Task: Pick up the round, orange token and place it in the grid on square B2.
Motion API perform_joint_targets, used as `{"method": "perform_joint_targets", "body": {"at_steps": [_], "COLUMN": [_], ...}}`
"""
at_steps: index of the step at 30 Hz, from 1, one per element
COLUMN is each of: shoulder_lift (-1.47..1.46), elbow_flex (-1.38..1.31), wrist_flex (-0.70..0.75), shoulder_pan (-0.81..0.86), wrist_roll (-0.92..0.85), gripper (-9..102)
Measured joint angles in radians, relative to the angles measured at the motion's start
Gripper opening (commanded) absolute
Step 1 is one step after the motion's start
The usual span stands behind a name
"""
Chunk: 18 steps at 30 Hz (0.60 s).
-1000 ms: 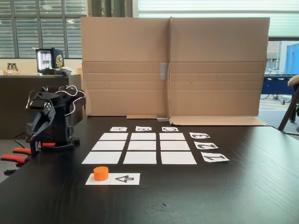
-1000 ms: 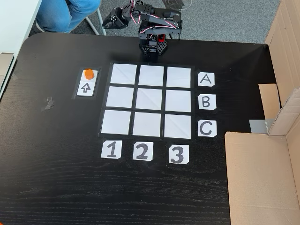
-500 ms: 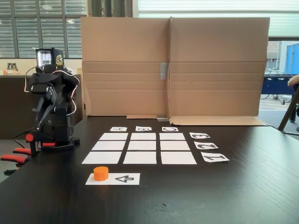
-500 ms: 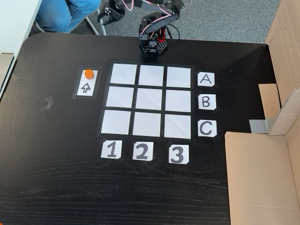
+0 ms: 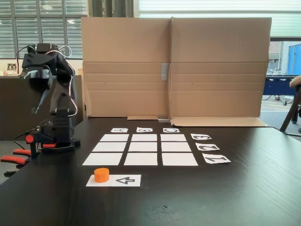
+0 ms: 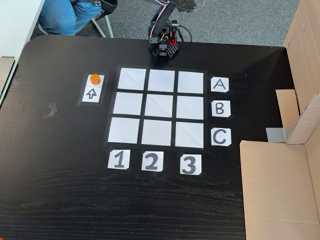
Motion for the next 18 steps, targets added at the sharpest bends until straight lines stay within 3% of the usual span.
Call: {"method": "perform_joint_targets", "body": {"at_steps": [7,18], "shoulder_lift": [-0.236,-0.405], "elbow_flex": [-0.302,-0.334], "wrist_flex": [0.132,0.152], "shoulder_pan": [-0.034,-0.104], "wrist_roll": [-0.112,-0.285], "gripper": [64,62]}}
